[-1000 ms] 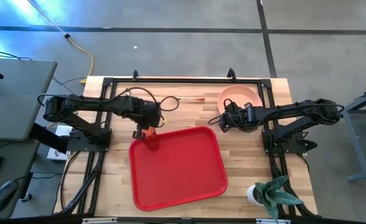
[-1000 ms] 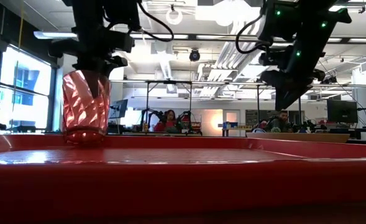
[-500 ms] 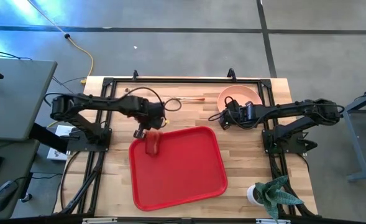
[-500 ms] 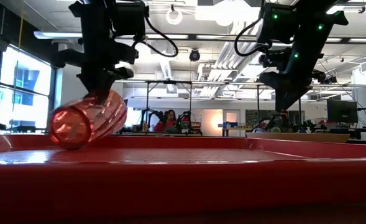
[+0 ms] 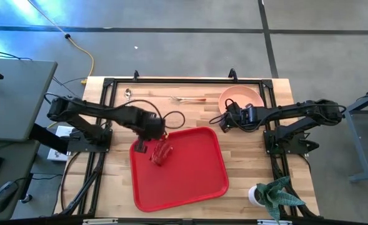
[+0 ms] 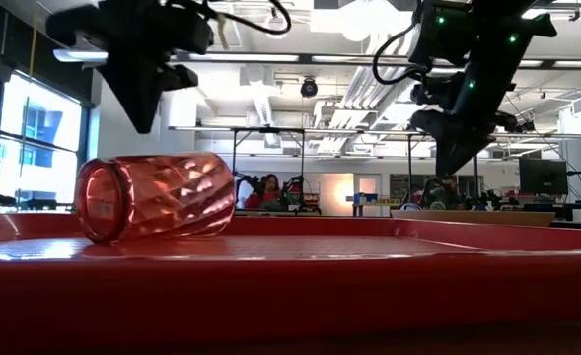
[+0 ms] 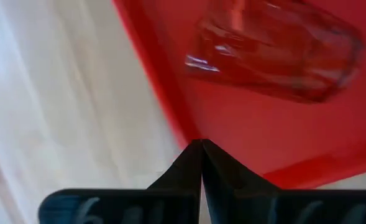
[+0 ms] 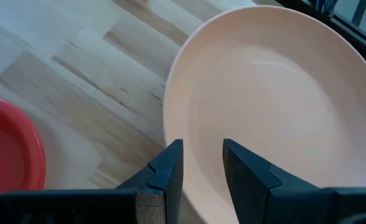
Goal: Pick and place plate/cup/fork/spoon on tray
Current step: Adjust the red tray, then put the brown cup on the red tray
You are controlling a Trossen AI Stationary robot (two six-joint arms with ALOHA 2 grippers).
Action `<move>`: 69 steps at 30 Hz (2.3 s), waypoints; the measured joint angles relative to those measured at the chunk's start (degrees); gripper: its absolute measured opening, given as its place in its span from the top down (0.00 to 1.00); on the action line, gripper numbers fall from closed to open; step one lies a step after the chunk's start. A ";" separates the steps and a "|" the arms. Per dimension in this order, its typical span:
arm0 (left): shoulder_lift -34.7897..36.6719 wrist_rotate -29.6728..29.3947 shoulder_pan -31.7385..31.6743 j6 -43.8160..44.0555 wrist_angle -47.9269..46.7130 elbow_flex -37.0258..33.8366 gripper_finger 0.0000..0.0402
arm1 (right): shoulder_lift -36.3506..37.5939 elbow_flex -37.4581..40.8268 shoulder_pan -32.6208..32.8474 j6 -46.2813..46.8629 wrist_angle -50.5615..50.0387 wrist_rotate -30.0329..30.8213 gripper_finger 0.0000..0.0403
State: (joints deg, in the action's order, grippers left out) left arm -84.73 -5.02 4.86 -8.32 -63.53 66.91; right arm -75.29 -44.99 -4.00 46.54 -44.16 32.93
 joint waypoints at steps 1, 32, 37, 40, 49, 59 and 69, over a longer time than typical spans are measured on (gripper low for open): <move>0.28 0.02 1.03 1.28 -0.10 -0.02 1.00 | 0.00 0.00 0.15 0.00 0.17 0.10 0.74; 0.37 -6.17 -4.40 11.95 22.80 -25.94 0.97 | 0.00 0.00 1.92 -1.34 0.29 0.40 0.74; 0.35 -3.97 -9.10 7.25 25.59 -25.23 1.00 | -0.02 0.00 2.21 -0.16 -0.24 -2.09 0.74; 0.37 -3.67 -10.18 5.72 21.81 -22.22 0.99 | -0.02 0.00 3.23 -0.03 -0.44 -2.21 0.74; 0.38 0.90 -15.05 -6.03 16.23 -1.60 0.96 | -0.02 0.00 3.73 -1.94 1.02 -2.26 0.74; -7.00 27.86 -24.97 -13.35 19.53 2.81 0.74 | -0.02 0.00 5.04 -6.12 1.14 -4.93 0.74; -21.80 30.45 -25.81 -24.60 0.20 14.13 0.51 | -0.02 0.00 5.09 -9.53 3.60 -4.85 0.74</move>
State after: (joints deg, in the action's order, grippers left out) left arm -106.52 25.43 -20.95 -32.92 -63.33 81.04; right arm -75.31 -44.99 1.08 37.01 -40.55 28.08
